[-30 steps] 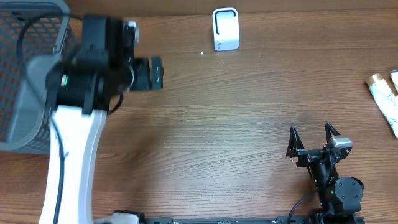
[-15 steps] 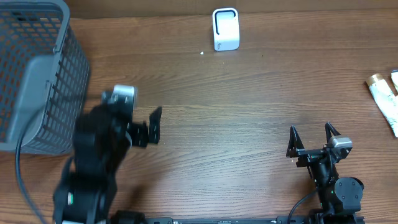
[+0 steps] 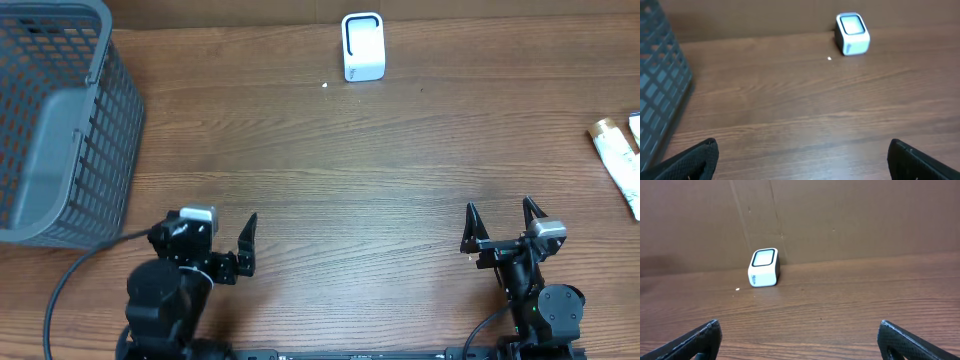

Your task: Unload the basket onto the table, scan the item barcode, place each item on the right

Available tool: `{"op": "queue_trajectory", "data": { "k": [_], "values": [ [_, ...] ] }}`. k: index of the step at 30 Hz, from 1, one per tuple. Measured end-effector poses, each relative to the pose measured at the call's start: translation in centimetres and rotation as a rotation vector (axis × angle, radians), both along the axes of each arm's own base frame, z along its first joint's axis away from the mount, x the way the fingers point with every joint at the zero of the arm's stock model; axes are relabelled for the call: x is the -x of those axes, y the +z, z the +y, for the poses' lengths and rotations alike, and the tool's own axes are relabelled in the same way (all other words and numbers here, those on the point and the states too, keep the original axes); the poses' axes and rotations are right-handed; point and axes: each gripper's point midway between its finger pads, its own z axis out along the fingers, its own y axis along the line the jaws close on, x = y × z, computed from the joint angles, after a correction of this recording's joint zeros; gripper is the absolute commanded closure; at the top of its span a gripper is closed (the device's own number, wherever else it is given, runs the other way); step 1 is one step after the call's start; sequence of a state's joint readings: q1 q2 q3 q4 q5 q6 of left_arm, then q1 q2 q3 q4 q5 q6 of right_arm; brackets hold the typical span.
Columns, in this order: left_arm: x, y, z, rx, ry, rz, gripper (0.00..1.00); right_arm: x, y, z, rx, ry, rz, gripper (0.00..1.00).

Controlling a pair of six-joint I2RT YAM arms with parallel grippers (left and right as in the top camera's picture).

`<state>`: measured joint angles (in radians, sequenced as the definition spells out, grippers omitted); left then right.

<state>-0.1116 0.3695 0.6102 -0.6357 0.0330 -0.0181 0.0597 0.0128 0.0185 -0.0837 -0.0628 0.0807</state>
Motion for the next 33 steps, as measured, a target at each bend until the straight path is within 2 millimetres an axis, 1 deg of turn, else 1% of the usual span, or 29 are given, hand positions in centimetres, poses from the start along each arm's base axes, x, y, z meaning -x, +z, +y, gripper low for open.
{"op": "queue_trajectory", "data": {
  "k": [4,8,11,20,33],
  "values": [
    [0.0,-1.2,0.6,0.006,0.025,-0.059,0.00,0.0,0.0,0.0,-0.001,0.000,-0.001,0.00],
    [-0.1,-2.9,1.1,0.009,0.049,-0.105,0.00,0.0,0.0,0.0,0.000,0.000,0.000,0.00],
    [-0.5,-3.3,1.5,0.012,0.067,-0.150,0.00,0.0,0.0,0.0,0.000,0.000,0.000,0.00],
    [-1.0,-2.4,3.0,0.013,0.131,-0.276,0.00,0.0,0.0,0.0,-0.001,0.000,0.000,0.00],
    [-0.9,-2.0,4.0,0.000,0.185,-0.311,0.00,0.0,0.0,0.0,0.000,0.000,0.000,0.00]
  ]
}}
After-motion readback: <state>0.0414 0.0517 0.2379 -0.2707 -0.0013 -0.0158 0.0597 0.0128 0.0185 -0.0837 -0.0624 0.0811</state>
